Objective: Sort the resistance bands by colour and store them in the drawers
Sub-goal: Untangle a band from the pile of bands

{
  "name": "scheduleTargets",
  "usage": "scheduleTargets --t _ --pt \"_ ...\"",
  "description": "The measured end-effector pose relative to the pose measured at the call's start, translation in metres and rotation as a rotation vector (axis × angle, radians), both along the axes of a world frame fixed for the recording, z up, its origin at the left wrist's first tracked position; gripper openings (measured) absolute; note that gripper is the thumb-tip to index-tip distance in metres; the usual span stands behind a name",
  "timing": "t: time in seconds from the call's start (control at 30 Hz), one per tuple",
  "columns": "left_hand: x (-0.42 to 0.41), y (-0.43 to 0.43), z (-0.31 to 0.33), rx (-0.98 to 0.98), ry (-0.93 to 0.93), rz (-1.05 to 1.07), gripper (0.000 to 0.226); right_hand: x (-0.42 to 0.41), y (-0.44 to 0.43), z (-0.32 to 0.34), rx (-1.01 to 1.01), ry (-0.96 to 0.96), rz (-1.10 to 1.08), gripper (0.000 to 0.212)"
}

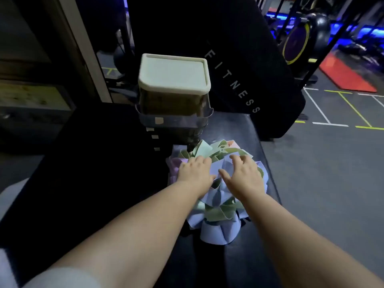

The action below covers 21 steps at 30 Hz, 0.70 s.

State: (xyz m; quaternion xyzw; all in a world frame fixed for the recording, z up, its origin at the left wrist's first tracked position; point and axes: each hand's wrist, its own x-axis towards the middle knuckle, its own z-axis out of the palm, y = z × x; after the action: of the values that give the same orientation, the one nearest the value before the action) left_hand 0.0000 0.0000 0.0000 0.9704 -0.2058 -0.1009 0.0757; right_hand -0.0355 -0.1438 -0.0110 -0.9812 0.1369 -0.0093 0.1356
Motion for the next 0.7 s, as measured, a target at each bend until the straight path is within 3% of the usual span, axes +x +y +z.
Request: scheduleTargets --t 0.23,0.5,0.7 --pt "0.002 -0.002 -0.05 -0.068 -0.113 0.033 0.05 0.011 0.004 -0.049 0.072 -0.105 -0.166 0.065" --pt "0.007 -0.007 -0.098 -0.155 -0.246 0.051 0.042 0.017 0.0 -0.095 0.046 -0.234 -0.191 0.055" --pt "0.006 -0.009 -0.136 -0.237 -0.506 0.05 0.027 0.016 -0.001 -0.136 0.022 -0.479 -0.184 0.054"
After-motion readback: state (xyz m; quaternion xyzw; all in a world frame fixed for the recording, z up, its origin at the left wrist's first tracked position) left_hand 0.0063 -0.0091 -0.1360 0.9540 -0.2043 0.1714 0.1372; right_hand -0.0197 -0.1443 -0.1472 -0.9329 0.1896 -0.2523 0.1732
